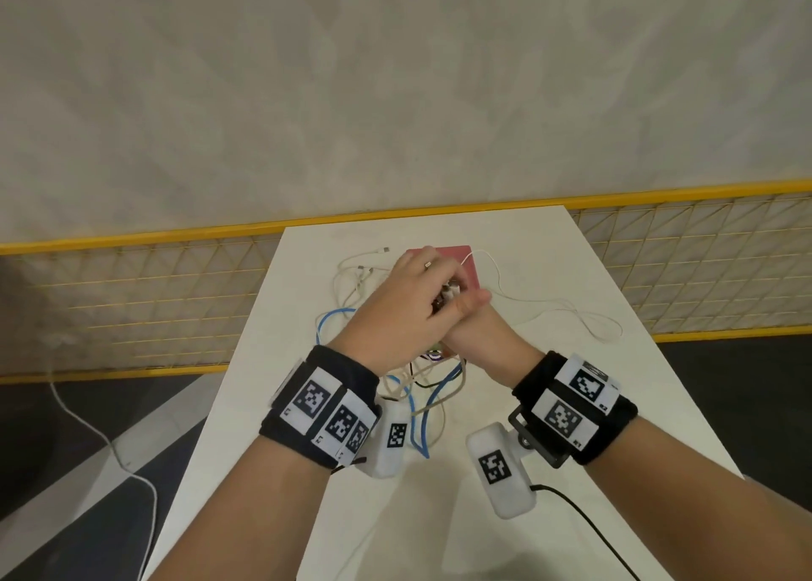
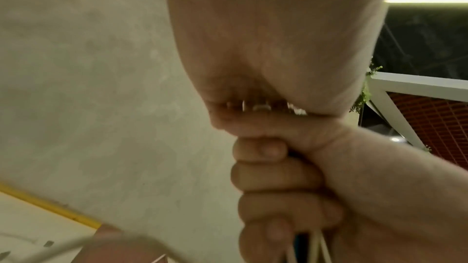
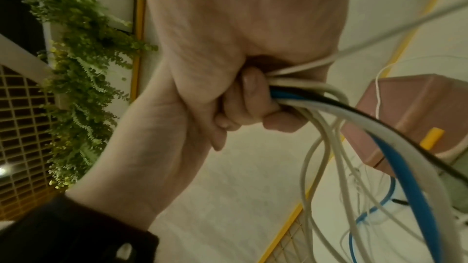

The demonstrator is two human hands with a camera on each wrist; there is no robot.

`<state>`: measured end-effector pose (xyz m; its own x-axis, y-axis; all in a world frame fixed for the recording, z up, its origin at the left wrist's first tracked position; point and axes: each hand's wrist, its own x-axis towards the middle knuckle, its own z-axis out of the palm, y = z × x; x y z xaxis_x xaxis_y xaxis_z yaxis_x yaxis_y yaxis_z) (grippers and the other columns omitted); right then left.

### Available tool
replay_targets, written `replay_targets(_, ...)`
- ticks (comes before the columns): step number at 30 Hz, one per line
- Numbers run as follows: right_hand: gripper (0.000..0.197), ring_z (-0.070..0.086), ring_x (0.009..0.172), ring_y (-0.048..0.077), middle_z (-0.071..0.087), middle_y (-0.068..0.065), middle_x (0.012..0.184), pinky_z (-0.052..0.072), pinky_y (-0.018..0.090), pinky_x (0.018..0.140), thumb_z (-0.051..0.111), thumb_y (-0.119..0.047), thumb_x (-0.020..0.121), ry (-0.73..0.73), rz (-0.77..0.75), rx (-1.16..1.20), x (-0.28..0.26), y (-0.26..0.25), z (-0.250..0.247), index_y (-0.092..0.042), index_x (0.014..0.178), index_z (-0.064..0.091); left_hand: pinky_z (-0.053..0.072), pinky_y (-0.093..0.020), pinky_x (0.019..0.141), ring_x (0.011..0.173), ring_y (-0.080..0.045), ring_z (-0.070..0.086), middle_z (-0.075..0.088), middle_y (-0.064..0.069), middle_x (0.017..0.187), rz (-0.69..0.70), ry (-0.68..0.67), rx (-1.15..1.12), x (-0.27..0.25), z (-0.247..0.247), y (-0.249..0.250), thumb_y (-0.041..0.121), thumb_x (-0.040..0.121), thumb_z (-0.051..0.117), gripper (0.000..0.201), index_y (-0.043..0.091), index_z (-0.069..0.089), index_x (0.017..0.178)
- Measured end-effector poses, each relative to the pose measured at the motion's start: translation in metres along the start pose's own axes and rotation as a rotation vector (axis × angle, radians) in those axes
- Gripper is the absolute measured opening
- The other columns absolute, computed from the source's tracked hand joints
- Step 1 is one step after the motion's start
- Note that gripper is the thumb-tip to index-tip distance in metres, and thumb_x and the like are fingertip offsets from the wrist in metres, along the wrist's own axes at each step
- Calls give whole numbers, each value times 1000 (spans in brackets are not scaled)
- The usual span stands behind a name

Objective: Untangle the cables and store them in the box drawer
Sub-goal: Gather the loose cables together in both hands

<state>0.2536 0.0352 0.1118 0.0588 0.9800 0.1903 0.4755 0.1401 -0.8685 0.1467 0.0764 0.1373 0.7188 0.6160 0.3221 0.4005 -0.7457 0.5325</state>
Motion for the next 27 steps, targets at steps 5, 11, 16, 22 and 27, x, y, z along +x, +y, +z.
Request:
replay_targets(5,9,47,61,13,52,4,64,37,31,55,49,-2,86,-50,23,127,-4,-5,-7,-5,84,57,46,-23,89,100,-8,59,62,11,116,-47,215,-161,-3,7,7,29,93,61,62,29,29,146)
replay_targets(11,30,59,81,-3,62,-1,84,38,29,67,45,5,92,70,27,-42,0,2,1,-20,89,60,28,-37,114,135,-12,41,55,7,141,58,108,24,0,18,0,29,100,42,37,22,58,133)
replay_targets(16,15,54,86,16,53,-3,81,43,15,71,50,1,88,42,-100,-202,-3,3,-1,-11,95,57,43,-29,91,102,-13,52,55,3,105,46,163,-6,0,17,5,34,97,51,23,15,64,104)
replay_targets(22,30,59,78,0,61,2,87,49,16,65,65,8,73,99,-94,147,-5,2,-2,-9,96,56,42,-25,71,77,-14,51,51,-3,86,40,247,-107,-1,20,7,28,96,54,25,6,60,87)
replay_targets(27,17,60,65,10,60,2,70,50,31,61,70,-2,75,-119,20,210,-21,4,-10,-11,84,57,32,-22,59,61,-10,37,40,1,64,-73,361,-254,1,15,4,11,96,53,29,3,45,69)
